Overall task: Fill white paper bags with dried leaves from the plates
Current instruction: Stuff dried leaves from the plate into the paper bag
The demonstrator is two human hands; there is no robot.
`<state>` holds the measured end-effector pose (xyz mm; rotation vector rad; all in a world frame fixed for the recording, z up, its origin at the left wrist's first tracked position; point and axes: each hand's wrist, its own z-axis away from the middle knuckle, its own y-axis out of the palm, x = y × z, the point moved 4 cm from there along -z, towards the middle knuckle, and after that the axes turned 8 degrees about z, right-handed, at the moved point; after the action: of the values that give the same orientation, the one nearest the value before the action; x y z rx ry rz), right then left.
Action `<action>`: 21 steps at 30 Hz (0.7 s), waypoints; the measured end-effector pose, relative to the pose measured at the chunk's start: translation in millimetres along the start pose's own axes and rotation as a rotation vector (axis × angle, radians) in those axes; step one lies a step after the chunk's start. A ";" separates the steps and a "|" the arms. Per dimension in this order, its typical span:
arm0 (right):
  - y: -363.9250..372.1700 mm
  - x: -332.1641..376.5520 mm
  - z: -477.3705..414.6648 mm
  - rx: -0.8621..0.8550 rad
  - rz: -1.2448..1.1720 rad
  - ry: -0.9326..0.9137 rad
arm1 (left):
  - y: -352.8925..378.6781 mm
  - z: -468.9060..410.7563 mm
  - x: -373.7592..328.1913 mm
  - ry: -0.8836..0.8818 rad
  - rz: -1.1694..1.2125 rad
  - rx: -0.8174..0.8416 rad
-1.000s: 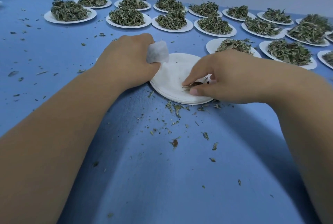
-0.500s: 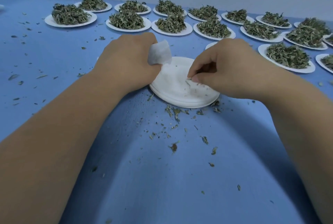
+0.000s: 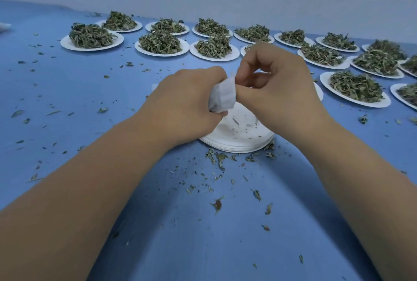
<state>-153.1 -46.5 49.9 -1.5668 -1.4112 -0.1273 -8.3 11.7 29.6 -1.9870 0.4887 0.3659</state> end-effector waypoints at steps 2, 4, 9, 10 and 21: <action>0.1 0.0 0.3 0.008 -0.004 -0.020 | -0.2 -0.2 0.3 0.006 -0.002 -0.012; 0.5 0.4 1.3 0.050 -0.048 -0.027 | -1.0 -0.3 1.0 0.008 0.015 -0.026; -1.0 -2.9 1.5 0.264 -0.169 -0.023 | -6.8 0.1 8.1 -0.062 0.079 -0.076; -3.1 -3.3 0.6 0.283 -0.159 -0.039 | -7.8 -0.1 9.2 -0.076 0.096 -0.080; -5.5 -4.0 1.3 0.104 -0.130 -0.050 | -3.5 1.0 5.0 -0.064 0.111 -0.038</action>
<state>-159.4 -49.3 49.8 -1.4019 -1.5342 -0.0911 -2.2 13.1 29.6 -1.9831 0.5563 0.5093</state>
